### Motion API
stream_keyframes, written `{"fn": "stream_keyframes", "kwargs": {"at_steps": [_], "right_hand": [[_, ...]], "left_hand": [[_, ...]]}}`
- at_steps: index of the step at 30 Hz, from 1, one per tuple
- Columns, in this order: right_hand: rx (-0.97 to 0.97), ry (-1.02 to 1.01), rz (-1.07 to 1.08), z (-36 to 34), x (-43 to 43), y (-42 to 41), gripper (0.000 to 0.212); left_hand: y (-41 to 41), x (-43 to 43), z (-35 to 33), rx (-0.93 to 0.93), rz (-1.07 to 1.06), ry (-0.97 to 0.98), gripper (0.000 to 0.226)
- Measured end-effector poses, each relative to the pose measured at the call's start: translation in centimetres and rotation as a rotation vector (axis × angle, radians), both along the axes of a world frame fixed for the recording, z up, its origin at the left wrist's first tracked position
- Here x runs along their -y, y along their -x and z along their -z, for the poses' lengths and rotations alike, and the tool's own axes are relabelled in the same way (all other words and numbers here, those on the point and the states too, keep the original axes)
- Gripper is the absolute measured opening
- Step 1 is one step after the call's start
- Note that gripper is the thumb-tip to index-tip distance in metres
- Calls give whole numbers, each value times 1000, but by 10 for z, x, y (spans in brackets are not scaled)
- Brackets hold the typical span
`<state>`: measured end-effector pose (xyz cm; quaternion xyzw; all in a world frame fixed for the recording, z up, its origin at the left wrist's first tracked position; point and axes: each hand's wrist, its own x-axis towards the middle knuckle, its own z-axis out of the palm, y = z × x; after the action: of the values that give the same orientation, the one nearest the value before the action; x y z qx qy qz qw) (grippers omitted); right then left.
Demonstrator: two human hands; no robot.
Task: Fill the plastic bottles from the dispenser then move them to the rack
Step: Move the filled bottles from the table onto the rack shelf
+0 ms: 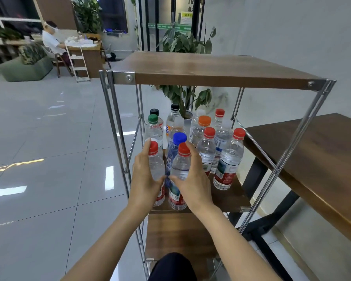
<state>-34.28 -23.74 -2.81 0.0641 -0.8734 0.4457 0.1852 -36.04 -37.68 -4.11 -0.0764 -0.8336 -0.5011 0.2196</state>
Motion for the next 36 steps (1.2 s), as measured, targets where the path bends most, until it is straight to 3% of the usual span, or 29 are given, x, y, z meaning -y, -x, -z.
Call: {"fn": "stream_keyframes", "kwargs": {"at_steps": [36], "right_hand": [[1,75,-44,5,0,28,100]], "left_hand": [[24,-6,-2,-3,-32,-23,101]]}}
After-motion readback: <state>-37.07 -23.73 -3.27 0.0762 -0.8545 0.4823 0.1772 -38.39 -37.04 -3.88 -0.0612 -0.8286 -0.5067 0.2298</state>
